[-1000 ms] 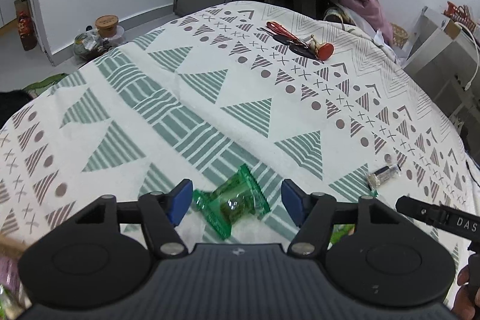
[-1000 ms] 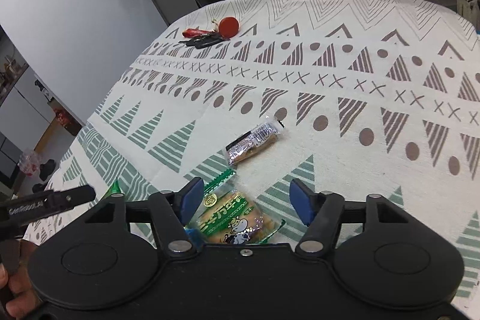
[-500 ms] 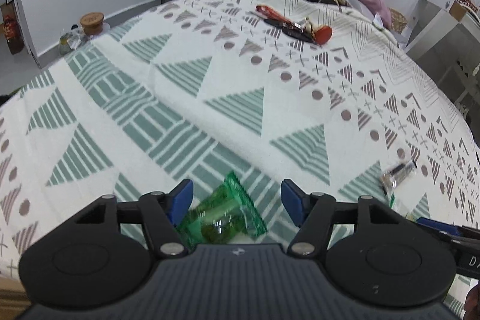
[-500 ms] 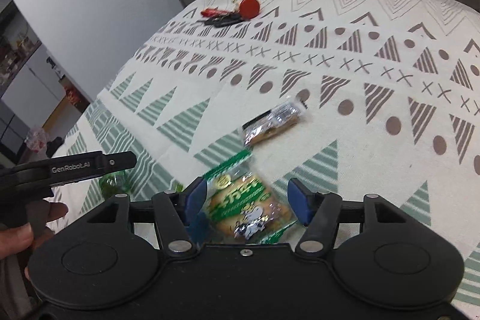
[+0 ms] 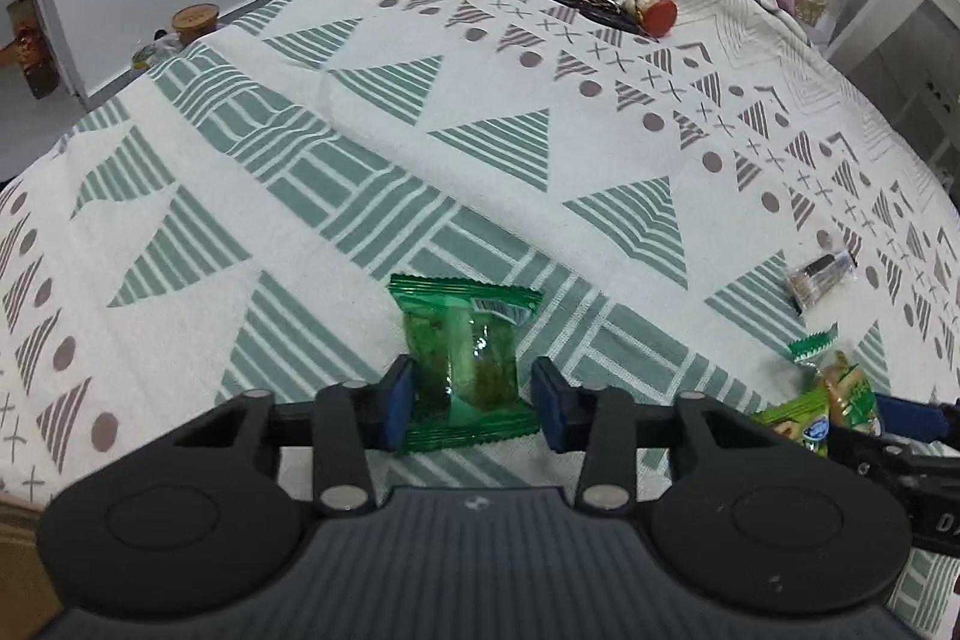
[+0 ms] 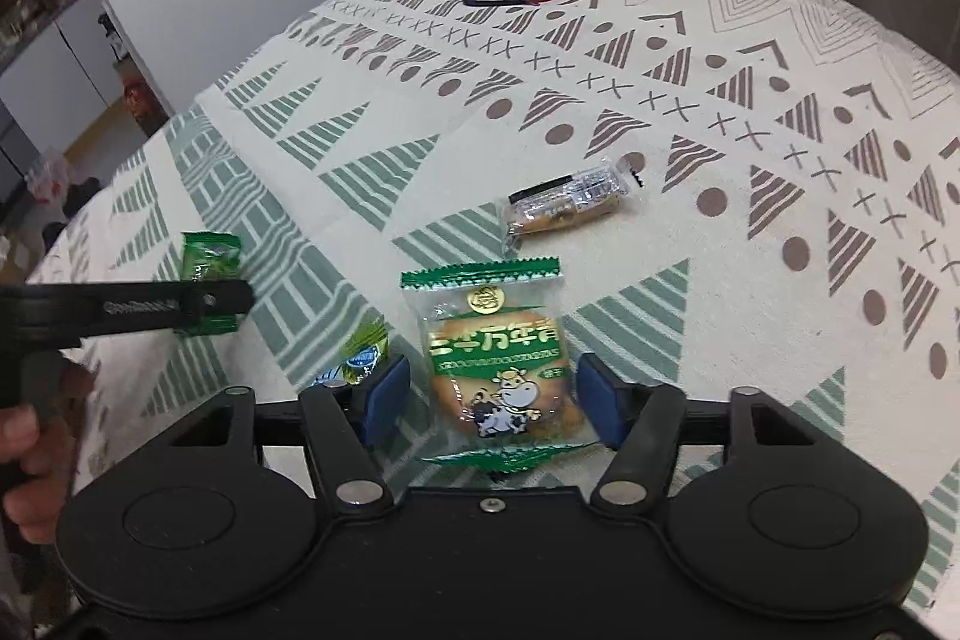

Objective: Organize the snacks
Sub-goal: 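Grasp the green translucent candy with the left gripper while the right grasps the cow-print pack, then carry the green candy and cow-print pack over the cardboard box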

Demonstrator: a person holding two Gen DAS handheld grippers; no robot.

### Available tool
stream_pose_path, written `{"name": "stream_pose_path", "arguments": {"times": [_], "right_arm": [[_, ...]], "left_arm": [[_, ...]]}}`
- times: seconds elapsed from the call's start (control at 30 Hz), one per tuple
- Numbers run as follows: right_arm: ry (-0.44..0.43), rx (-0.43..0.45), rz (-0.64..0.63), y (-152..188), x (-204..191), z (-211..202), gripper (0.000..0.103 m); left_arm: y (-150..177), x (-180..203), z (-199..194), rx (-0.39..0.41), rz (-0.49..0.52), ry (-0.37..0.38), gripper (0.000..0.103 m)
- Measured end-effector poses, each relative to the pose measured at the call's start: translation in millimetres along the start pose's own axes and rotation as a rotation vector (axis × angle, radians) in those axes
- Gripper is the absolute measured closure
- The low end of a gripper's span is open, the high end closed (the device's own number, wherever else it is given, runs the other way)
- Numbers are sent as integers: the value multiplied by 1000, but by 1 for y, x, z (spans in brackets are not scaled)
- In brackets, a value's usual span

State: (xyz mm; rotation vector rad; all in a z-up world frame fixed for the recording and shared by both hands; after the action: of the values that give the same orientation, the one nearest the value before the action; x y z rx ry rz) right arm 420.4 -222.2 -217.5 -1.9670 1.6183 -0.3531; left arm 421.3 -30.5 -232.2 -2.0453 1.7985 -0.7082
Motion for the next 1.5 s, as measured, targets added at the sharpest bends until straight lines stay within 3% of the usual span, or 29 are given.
{"name": "stream_pose_path", "arguments": {"times": [0.07,0.5,0.83,1.5], "right_arm": [[7,1,10,-1,3,0,54],[-13,69,70,-8,-1,-35,55],[-23,132,20,-11,-39,-66,55],[-134,221,-77,-3,-120,-115,55]], "left_arm": [[1,0,-4,-1,-6,0,67],[5,-7,-56,48,-54,28,69],[12,-23,-104,97,-81,43,69],[38,-97,-200,168,-221,-44,69]]}}
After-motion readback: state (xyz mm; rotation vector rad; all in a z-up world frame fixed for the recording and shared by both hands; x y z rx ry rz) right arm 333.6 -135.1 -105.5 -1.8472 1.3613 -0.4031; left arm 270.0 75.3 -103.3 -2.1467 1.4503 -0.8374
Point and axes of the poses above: each gripper's, at about its wrist camera, not at the fingertips, and z roughly the way its jaws point, x to its right, y to its underside, the point moved 2 cm from there along z, roughly the way its jaws point
